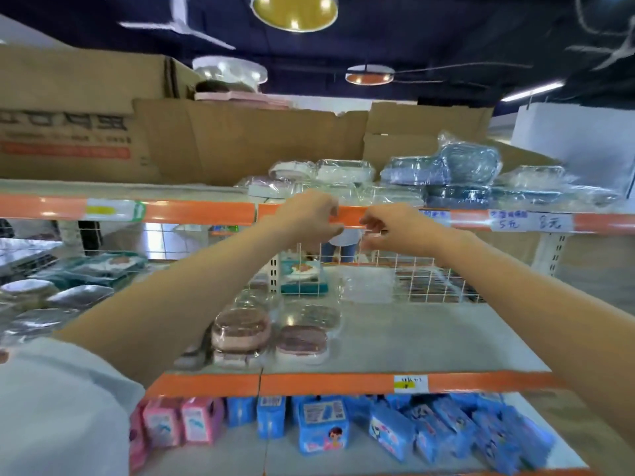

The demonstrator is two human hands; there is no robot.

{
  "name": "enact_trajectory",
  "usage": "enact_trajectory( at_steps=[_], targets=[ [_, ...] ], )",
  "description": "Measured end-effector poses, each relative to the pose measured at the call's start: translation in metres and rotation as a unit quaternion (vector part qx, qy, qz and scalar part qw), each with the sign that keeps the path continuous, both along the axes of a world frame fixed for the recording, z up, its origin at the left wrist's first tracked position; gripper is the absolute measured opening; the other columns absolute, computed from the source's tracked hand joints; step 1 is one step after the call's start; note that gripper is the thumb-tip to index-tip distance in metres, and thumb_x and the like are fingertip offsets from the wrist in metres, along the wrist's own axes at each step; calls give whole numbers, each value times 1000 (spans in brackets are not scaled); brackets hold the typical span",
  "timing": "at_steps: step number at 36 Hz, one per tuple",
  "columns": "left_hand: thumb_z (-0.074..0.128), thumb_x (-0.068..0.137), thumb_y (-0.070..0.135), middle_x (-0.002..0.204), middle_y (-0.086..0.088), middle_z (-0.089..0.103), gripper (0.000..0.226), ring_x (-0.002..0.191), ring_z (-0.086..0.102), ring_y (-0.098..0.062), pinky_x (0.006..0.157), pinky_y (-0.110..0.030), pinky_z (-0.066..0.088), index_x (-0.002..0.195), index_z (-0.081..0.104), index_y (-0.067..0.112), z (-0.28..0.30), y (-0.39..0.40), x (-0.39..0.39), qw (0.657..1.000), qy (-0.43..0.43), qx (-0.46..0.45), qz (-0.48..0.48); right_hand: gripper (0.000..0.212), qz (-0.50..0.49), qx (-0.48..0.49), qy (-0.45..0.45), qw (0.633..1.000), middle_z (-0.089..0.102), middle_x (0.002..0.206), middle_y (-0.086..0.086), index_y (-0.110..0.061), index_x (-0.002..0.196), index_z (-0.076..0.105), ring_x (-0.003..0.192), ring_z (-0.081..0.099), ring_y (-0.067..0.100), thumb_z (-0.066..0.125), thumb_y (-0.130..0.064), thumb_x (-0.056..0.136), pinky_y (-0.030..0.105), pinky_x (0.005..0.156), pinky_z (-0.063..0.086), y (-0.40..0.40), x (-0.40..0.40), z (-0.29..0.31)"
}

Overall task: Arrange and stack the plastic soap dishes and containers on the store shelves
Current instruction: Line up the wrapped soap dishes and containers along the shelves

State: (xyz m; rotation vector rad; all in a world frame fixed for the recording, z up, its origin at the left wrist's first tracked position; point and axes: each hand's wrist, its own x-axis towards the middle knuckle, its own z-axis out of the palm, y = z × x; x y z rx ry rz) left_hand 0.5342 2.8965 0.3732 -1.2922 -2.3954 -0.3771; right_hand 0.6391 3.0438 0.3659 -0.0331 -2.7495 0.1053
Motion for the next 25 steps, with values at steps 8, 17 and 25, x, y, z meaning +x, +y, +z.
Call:
enact_trajectory(
  at_steps=[8,17,25],
  targets=[
    [58,90,33,120,-9,54,35,110,52,-24,91,-35,42,117,58,10,33,1,-41,998,39,44,23,51,-15,37,44,998,48,133,4,-11,135,47,122,44,20,60,-36,91,31,101,36,12,-29,27],
    [54,92,38,124,-9,53,43,112,52,-26,92,-38,43,124,53,9,51,-13,-115,995,-11,56,81,51,-21,48,46,998,48,132,7,-8,135,47,125,43,21,51,-40,95,34,105,34,14,-89,48],
    [55,92,38,122,-8,57,41,110,53,-26,92,-38,46,122,53,10,56,-32,-175,991,-10,33,128,47,-10,25,41,999,49,131,6,-10,133,49,120,45,20,44,-41,98,24,93,31,-3,-160,64]
  ],
)
